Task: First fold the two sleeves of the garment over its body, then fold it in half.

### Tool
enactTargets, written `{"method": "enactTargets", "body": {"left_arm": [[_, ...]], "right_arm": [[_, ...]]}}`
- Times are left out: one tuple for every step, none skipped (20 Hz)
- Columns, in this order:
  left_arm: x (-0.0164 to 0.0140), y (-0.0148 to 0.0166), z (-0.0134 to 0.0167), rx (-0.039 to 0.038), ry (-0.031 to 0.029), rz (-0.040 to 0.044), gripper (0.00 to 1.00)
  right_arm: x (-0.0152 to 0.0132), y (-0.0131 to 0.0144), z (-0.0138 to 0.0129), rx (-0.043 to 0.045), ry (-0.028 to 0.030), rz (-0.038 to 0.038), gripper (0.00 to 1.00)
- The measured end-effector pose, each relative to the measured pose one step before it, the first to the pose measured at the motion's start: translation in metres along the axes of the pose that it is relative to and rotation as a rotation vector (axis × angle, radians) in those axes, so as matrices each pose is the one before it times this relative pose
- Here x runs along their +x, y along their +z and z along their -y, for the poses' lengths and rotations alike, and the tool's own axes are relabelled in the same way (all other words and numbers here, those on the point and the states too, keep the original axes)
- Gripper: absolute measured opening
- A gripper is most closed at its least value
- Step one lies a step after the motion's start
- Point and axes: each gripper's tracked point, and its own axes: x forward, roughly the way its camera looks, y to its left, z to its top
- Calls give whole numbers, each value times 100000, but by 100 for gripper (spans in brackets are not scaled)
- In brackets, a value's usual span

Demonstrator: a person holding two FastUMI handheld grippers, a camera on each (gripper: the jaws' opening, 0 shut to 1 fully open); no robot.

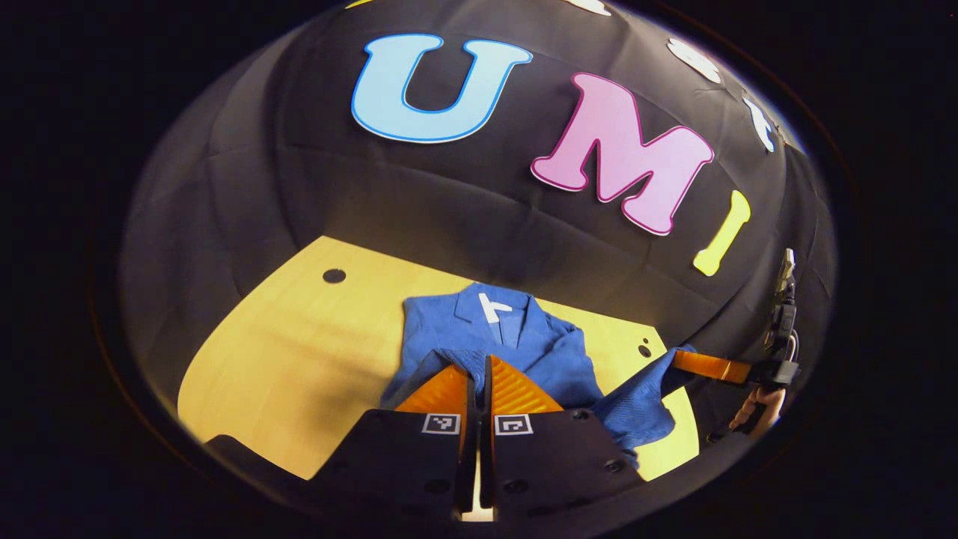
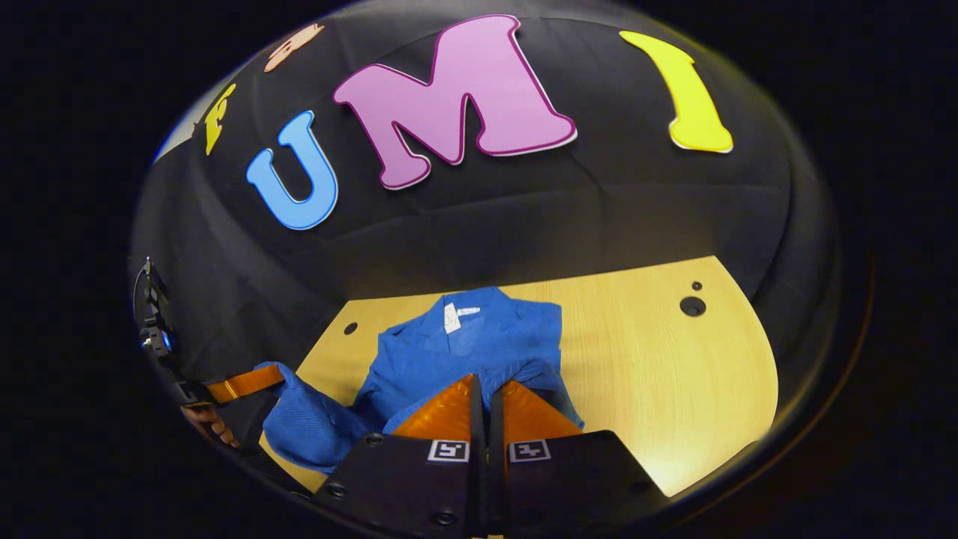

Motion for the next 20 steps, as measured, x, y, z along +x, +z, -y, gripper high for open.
{"method": "enactTargets", "body": {"left_arm": [[1163, 885, -228, 656, 409, 716, 0], [1239, 1049, -229, 605, 584, 899, 1], [1173, 1079, -363, 1533, 974, 1212, 1], [1351, 981, -878, 1484, 2056, 1302, 1], [1515, 944, -416, 429, 1017, 1792, 0], [1399, 918, -182, -391, 498, 1900, 0], [1637, 747, -298, -606, 427, 2372, 0], [1637, 787, -404, -405, 762, 3339, 0], [1559, 417, -426, 37, 950, 2036, 0], [1553, 135, -524, 891, 2224, 656, 0], [1293, -13, -548, 1660, 1843, 18, 0], [1367, -70, -281, 2008, 723, 423, 0], [1616, -437, -118, 2110, 102, -231, 0], [1308, -295, -87, 1630, 257, 107, 0], [1238, -535, -324, 1281, 621, 48, 0], [1024, -486, -243, 575, 550, 105, 0], [1093, -426, -119, 166, -25, 816, 0], [1008, -124, -170, 269, -263, 1134, 0], [714, -236, -11, 542, -1023, 750, 0], [708, -367, -13, 1512, -334, 12, 0]], "right_arm": [[1279, 1070, -95, -1182, 13, 1230, 4], [1253, 1009, 132, -1364, -96, 1012, 4], [1343, 1117, 227, -1017, -258, 1715, 4], [1224, 893, 128, -519, 61, 994, 4], [1232, 768, 161, -543, 97, 1115, 4], [1345, 624, 452, -995, -596, 999, 4], [1444, 521, 490, -855, -574, 630, 4], [1354, 305, 456, -969, -873, 318, 4], [1323, 288, 620, -649, -1095, 513, 4], [1179, 192, 596, -510, -1199, 775, 4], [1121, 73, 721, -338, -1380, 600, 4], [1049, -124, 597, -203, -1098, 489, 4], [1152, -272, 683, -598, -1171, 162, 4], [1107, -275, 713, -1010, -889, 174, 4], [926, -389, 689, -1105, -1441, 43, 4], [713, -591, 522, -1254, -1387, -149, 13], [839, -611, 644, -1361, -2149, -375, 5], [750, -610, 387, -1459, -1236, -583, 5], [677, -507, 215, -1435, -1056, -342, 5], [611, -750, 97, -1101, -1377, -369, 5]]}}
